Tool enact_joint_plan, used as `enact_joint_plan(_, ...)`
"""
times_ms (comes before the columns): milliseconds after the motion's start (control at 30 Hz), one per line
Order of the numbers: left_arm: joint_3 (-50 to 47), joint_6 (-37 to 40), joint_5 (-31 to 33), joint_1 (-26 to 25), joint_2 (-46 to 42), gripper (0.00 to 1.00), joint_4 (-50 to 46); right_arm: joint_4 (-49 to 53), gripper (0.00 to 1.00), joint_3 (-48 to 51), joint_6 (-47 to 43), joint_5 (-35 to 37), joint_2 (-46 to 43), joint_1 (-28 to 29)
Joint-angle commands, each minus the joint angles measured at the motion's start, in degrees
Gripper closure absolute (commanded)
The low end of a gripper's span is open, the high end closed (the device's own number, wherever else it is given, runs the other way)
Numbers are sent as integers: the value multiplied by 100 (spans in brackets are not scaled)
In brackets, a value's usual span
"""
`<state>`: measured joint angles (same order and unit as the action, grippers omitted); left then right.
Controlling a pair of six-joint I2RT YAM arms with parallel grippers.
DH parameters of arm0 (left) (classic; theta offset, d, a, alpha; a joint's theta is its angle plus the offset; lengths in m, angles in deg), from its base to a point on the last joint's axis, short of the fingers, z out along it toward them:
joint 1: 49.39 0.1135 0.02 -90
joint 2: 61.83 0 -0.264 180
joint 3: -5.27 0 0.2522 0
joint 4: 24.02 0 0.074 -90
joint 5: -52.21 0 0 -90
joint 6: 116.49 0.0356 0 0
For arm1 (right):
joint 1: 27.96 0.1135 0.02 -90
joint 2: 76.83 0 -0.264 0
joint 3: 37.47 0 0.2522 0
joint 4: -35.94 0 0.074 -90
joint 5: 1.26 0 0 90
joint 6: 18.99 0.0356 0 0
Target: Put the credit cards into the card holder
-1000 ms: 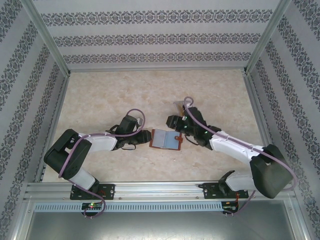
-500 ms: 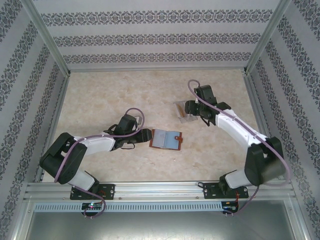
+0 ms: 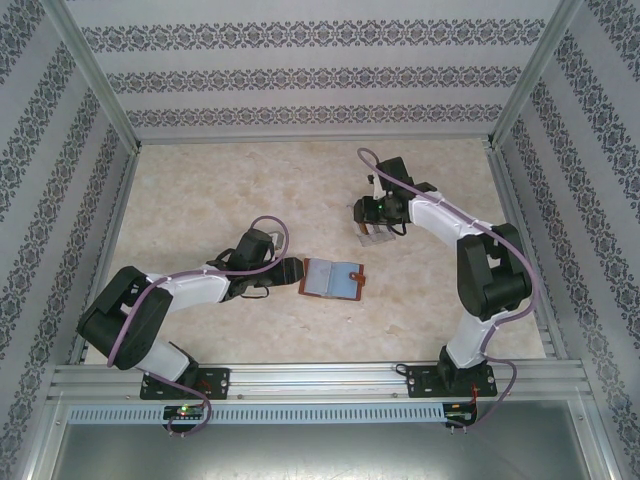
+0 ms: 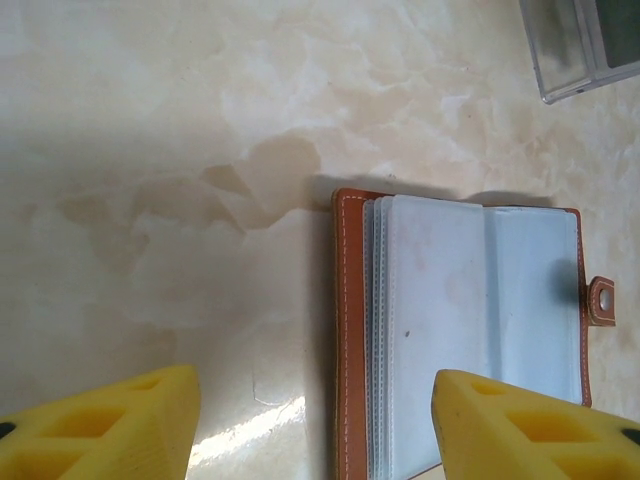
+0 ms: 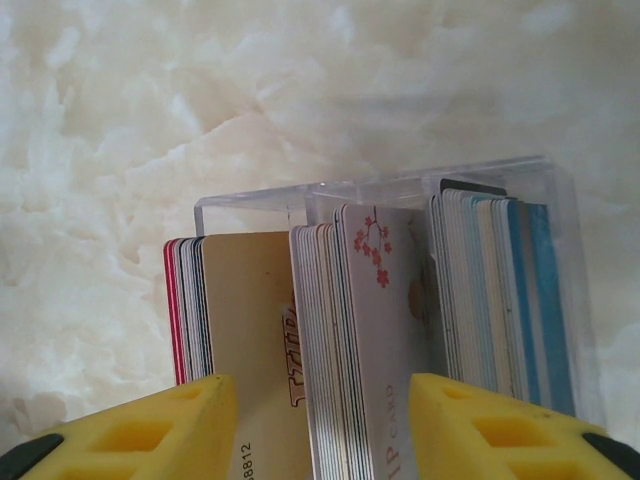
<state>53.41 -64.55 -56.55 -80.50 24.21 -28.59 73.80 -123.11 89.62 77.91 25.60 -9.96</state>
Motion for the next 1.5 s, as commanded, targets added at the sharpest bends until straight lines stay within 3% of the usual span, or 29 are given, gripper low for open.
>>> enact_joint_plan(0,57,122,123,17,18,37,-180,153,50,-76,-63,-230,34,-16)
enact_joint_plan(233,123,48,-17,16,225,37,-132,368,50,-51,-137,300,-27,-20)
enact_joint_plan(633,160,98,81,15,118,37,-301,-63,58,-65,277,-1104,-42,-77)
enact_joint_plan(967,152,111,58,14,-33,37,-394,-82,74,-10,394,-1073,-111,-76)
enact_joint_plan(1200,156,132,124,10,-58,37,-428,89,89,42,352,-703,-157,-56)
enact_joint_plan(1467,186,115,165,17,66,37,-435,490,96,80,145,591,-317,223)
